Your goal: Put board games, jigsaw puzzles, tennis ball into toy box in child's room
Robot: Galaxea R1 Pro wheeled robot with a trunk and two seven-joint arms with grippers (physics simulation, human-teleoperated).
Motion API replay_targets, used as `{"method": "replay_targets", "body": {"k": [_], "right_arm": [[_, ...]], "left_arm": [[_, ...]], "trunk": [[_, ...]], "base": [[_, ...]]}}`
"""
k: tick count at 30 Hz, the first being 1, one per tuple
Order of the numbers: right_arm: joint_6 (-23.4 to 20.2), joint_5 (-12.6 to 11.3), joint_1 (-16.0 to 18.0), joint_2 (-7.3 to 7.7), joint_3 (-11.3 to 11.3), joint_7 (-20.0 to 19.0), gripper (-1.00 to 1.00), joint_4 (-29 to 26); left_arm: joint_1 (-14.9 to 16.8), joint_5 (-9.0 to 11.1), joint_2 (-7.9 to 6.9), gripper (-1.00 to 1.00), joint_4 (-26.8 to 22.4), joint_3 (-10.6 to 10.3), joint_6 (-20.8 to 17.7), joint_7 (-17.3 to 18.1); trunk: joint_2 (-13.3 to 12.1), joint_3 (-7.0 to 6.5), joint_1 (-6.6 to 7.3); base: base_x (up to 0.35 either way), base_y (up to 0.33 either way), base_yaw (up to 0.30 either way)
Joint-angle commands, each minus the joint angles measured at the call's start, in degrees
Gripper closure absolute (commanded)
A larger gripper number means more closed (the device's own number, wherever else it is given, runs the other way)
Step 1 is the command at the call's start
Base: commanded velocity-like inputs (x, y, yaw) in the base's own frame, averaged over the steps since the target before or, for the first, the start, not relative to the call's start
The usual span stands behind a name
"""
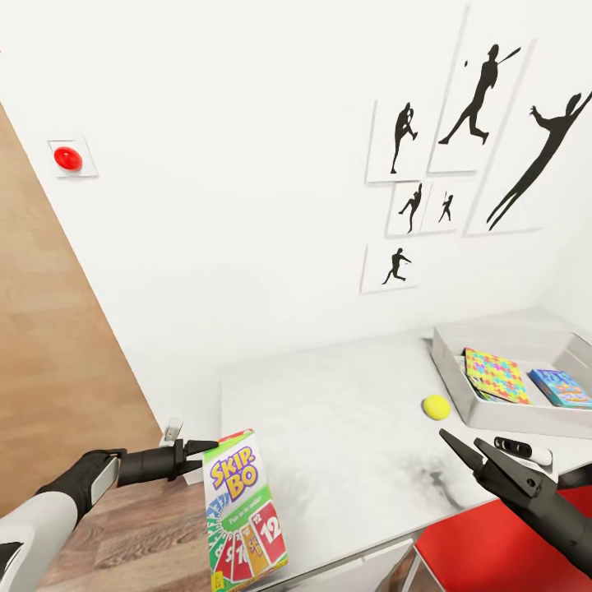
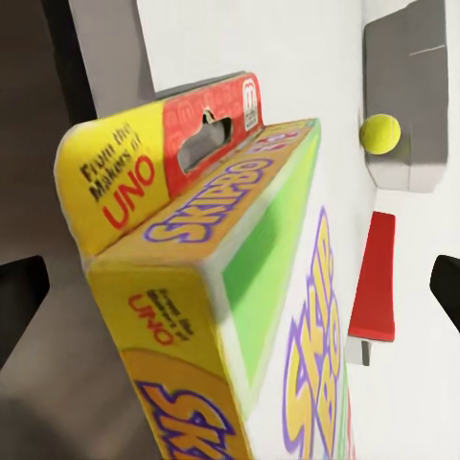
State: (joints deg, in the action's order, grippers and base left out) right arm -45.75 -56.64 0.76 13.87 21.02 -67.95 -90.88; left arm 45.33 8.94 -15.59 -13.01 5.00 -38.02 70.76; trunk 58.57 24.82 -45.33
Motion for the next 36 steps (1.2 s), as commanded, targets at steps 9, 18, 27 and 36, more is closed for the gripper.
{"method": "replay_targets", "body": {"k": [9,18,27,36], "right_arm": [[-0.4,-0.2,0.0,0.01,0.0,0.0,-1.0,0.0],[-0.3,-0.2,0.0,0.01,0.1,0.0,-1.0,0.0],[-0.4,-0.2,0.0,0.01,0.1,0.0,-1.0,0.0],[-0.4,-0.2,0.0,0.01,0.1,0.0,-1.0,0.0]], "left_arm": [[0.0,-0.1,0.01,-1.0,0.0,0.3,-0.4,0.2],[0.0,-0.2,0.03,-1.0,0.0,0.3,-0.5,0.2],[0.0,-0.1,0.03,-1.0,0.0,0.3,-0.5,0.2],[0.0,-0.1,0.03,-1.0,0.0,0.3,-0.5,0.2]], "trunk": [[0.0,0.06,0.0],[0.0,0.06,0.0],[0.0,0.06,0.0],[0.0,0.06,0.0]], "base": [[-0.002,0.0,0.0],[-0.096,-0.065,0.0],[-0.015,-0.012,0.0],[-0.001,-0.001,0.0]]}}
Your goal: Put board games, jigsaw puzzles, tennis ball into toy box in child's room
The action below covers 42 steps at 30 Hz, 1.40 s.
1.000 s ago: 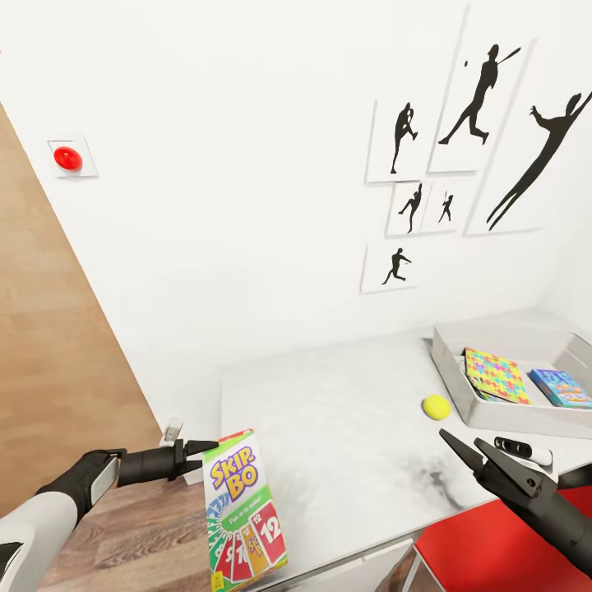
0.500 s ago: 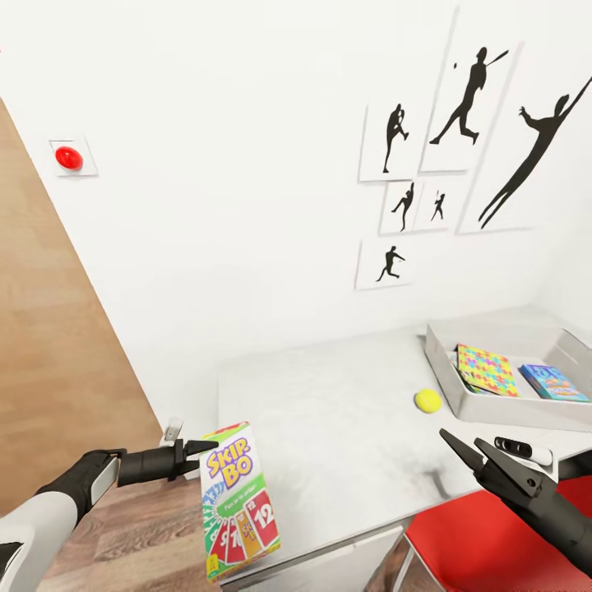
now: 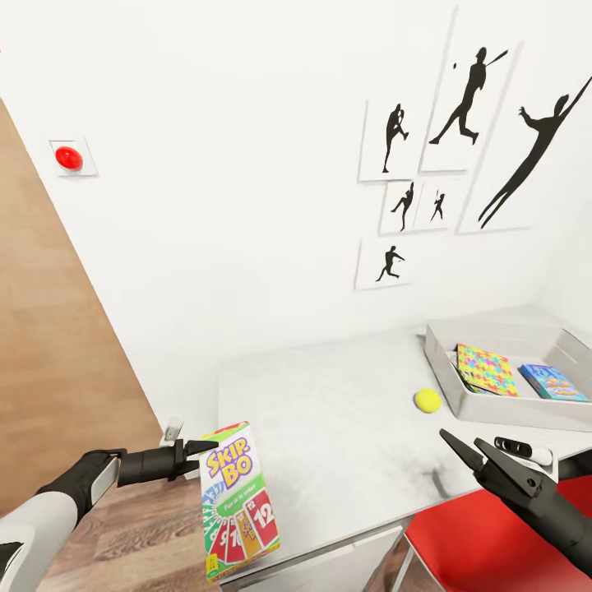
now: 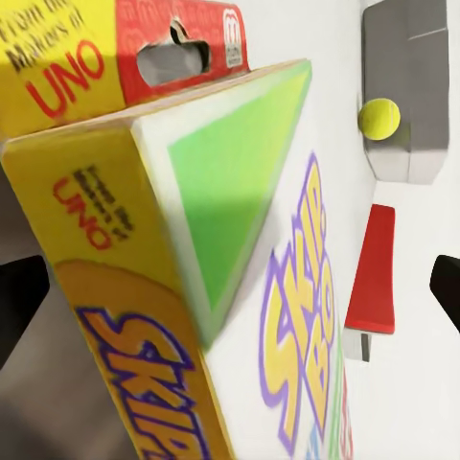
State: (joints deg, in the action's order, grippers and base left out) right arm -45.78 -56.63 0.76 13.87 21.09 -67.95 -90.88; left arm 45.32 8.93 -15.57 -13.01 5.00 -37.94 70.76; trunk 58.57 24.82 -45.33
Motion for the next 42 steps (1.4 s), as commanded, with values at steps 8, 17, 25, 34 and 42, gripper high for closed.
{"method": "replay_targets", "body": {"k": [8,17,25,34,42], "right_arm": [[-0.3,-0.3,0.0,0.01,0.0,0.0,-1.0,0.0],[-0.4,-0.2,0.0,0.01,0.0,0.0,-1.0,0.0],[-0.3,-0.3,0.0,0.01,0.0,0.0,-1.0,0.0],[-0.3,-0.2,0.0,0.01,0.0,0.0,-1.0,0.0],[-0.3,-0.2,0.0,0.01,0.0,0.0,-1.0,0.1]], "left_arm": [[0.0,-0.1,0.01,-1.0,0.0,0.3,-0.6,0.2],[0.0,-0.1,0.01,-1.0,0.0,0.3,-0.6,0.2],[0.0,-0.1,0.01,1.0,0.0,0.3,-0.6,0.2],[0.0,-0.1,-0.05,1.0,0.0,0.4,-0.6,0.2],[0.0,0.0,-0.23,1.0,0.0,0.6,-0.8,1.2]], "trunk": [[0.0,0.06,0.0],[0.0,0.06,0.0],[0.0,0.06,0.0],[0.0,0.06,0.0],[-2.4,-1.02,1.31]], "base": [[0.0,-0.117,0.0],[0.0,-0.04,0.0],[0.0,-0.003,0.0],[0.0,0.0,0.0],[0.0,0.0,0.0]]}}
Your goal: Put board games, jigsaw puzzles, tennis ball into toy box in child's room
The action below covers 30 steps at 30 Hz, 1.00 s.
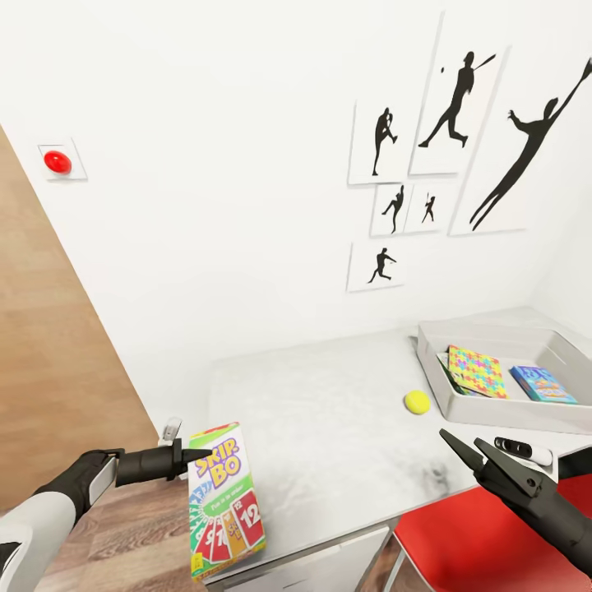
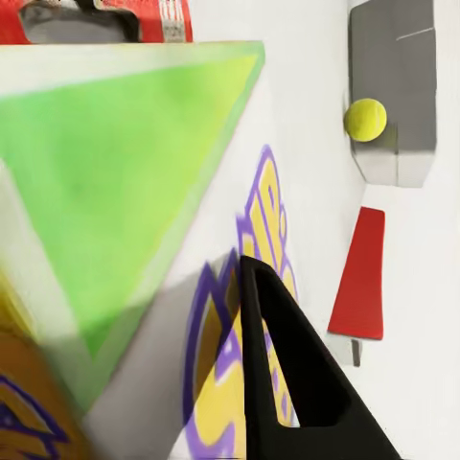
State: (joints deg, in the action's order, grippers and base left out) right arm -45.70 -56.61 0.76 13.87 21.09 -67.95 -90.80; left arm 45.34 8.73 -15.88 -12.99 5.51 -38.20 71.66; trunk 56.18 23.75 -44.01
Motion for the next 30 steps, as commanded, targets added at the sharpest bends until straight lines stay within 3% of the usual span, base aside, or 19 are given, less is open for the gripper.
{"method": "replay_targets", "body": {"k": [1,14,21,30], "right_arm": [[-0.4,-0.3,0.0,0.01,0.0,0.0,-1.0,0.0],[0.2,-0.2,0.0,-0.07,-0.1,0.0,-1.0,0.2],[0.3,-0.2,0.0,-0.15,-0.4,0.0,-1.0,0.5],[0.3,-0.2,0.0,-0.16,-0.4,-0.1,-1.0,0.5]], "left_arm": [[0.0,0.2,0.07,1.0,0.0,0.1,-0.6,0.3],[0.1,0.2,-0.34,1.0,-0.6,0.1,-1.1,0.8],[0.2,-0.2,-0.53,1.0,-0.9,0.0,-1.1,6.3],[0.2,-0.3,-0.6,1.0,-0.9,-0.1,-1.2,7.3]], "trunk": [[-0.4,-0.12,0.22],[-5.6,-2.46,3.08],[-8.4,-3.71,4.61],[-12.0,-5.33,6.59]], "base": [[0.0,0.0,0.0],[0.0,0.0,0.0],[0.0,0.0,0.0],[0.0,0.0,0.0]]}}
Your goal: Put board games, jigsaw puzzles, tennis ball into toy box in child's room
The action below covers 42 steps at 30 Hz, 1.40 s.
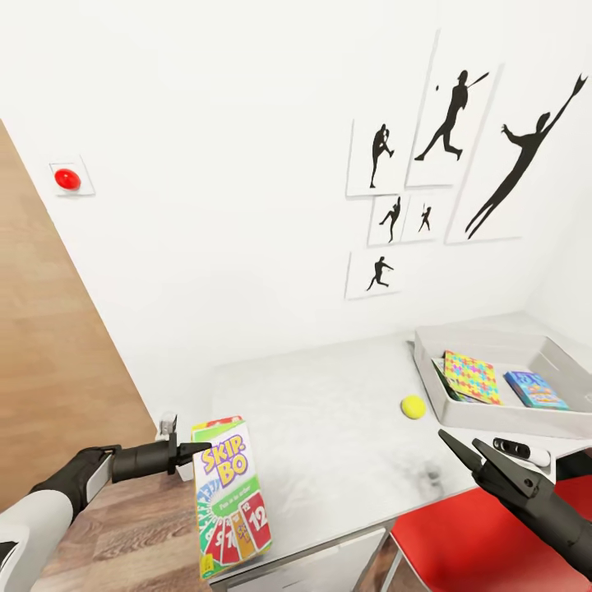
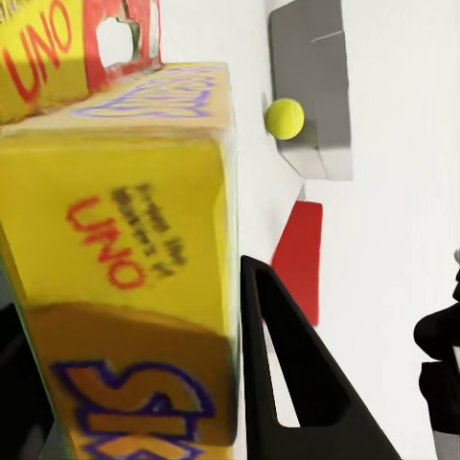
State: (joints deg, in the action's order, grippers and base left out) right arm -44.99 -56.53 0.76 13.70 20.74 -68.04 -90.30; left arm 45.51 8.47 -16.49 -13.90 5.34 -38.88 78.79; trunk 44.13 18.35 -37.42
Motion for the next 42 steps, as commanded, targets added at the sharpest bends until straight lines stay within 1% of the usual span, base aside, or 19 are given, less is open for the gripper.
{"method": "replay_targets", "body": {"k": [1,9,13,19,23,28,37,42], "right_arm": [[-0.4,-0.2,0.0,0.01,0.0,0.0,-1.0,0.0],[-0.3,-0.2,0.0,-0.06,0.1,-0.1,-1.0,0.0],[-0.2,-0.2,0.0,-0.14,0.1,-0.1,-1.0,0.0],[-0.2,-0.2,0.0,-0.22,0.2,-0.1,-1.0,0.0],[-0.1,-0.2,0.0,-0.25,0.2,-0.1,-1.0,0.0],[1.2,-0.3,0.0,-0.25,0.2,-0.2,-1.0,0.0],[1.5,-0.3,0.0,-0.25,0.2,-0.2,-1.0,0.0],[1.5,-0.3,0.0,-0.24,0.2,-0.2,-1.0,0.0]], "left_arm": [[0.0,0.0,-0.02,1.0,0.0,0.1,-0.6,0.2],[0.1,0.0,-0.1,1.0,0.0,0.0,-0.6,0.3],[0.1,0.0,-0.17,1.0,0.0,0.0,-0.6,0.3],[0.1,0.0,-0.64,1.0,0.0,0.0,-0.6,0.4],[0.1,0.1,-0.71,1.0,0.0,0.1,-0.6,0.5],[0.1,0.1,-0.71,1.0,0.0,0.0,-0.6,0.5],[0.1,0.1,-0.73,1.0,-0.1,0.0,-0.6,0.5],[0.1,0.1,-0.74,1.0,-0.1,0.0,-0.5,0.5]], "trunk": [[-0.4,-0.11,0.22],[-3.6,-1.55,1.97],[-5.2,-2.27,2.85],[-7.6,-3.34,4.17],[-9.2,-4.06,5.05],[-11.2,-4.96,6.15],[-14.8,-6.58,8.12],[-16.8,-7.47,9.22]], "base": [[0.0,0.0,0.0],[-0.011,0.0,0.0],[-0.212,0.0,0.0],[-0.238,0.0,0.0],[-0.046,0.0,0.0],[-0.007,0.0,0.0],[-0.002,0.0,0.0],[-0.182,0.0,0.0]]}}
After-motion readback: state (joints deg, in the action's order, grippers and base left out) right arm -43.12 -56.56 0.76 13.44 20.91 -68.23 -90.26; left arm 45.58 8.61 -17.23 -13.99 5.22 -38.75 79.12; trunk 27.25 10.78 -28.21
